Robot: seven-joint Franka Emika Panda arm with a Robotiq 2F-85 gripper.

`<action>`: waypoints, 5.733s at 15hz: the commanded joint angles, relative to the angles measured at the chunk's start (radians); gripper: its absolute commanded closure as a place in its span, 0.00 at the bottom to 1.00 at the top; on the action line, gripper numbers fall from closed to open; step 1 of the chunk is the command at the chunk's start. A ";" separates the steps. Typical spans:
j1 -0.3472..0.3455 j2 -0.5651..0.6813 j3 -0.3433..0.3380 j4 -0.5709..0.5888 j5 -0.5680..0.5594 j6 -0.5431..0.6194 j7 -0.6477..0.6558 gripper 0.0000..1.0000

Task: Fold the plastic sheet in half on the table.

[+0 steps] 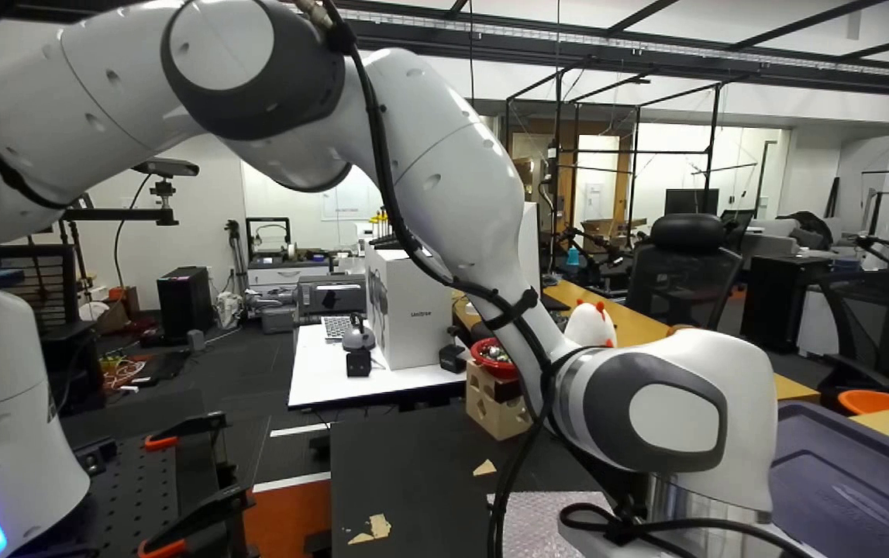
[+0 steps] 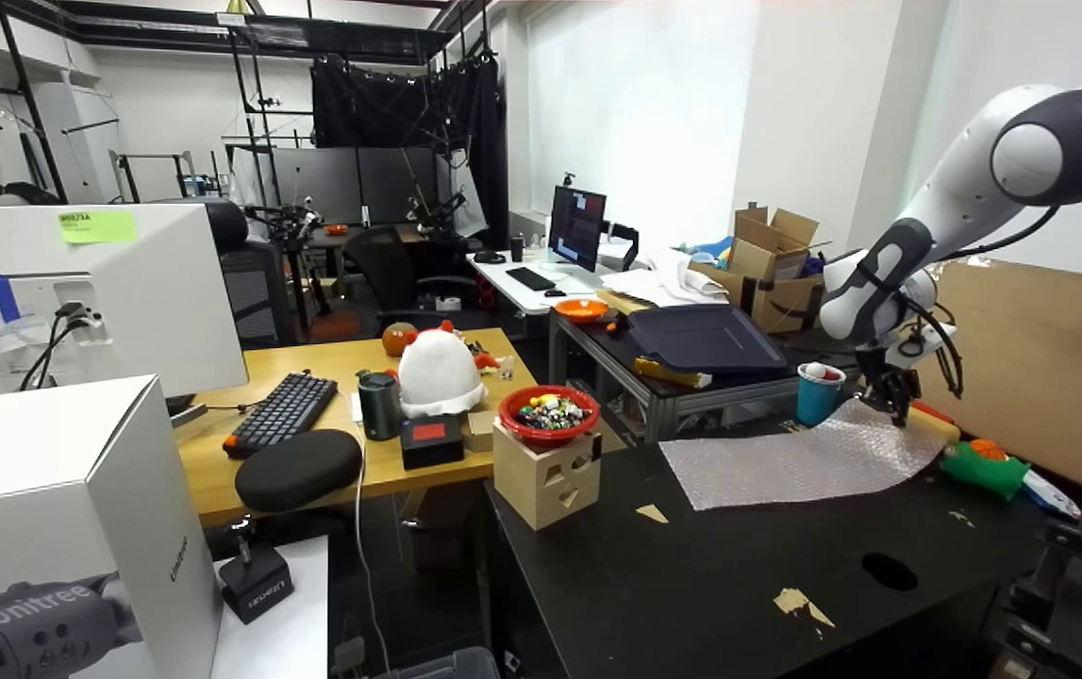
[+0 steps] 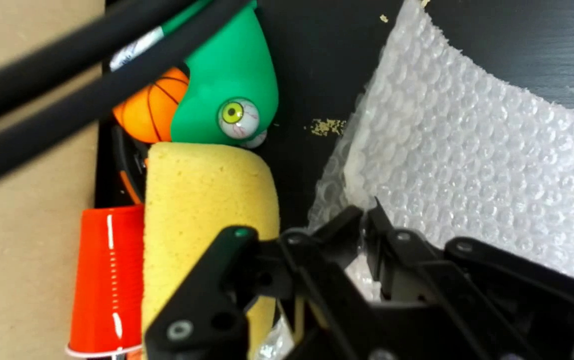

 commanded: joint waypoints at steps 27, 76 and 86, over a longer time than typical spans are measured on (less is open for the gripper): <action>0.337 0.091 -0.049 0.208 -0.212 -0.442 0.445 0.99; 0.623 0.133 0.055 0.299 -0.215 -0.366 0.346 0.99; 0.539 0.085 0.204 0.324 -0.174 -0.399 -0.060 0.99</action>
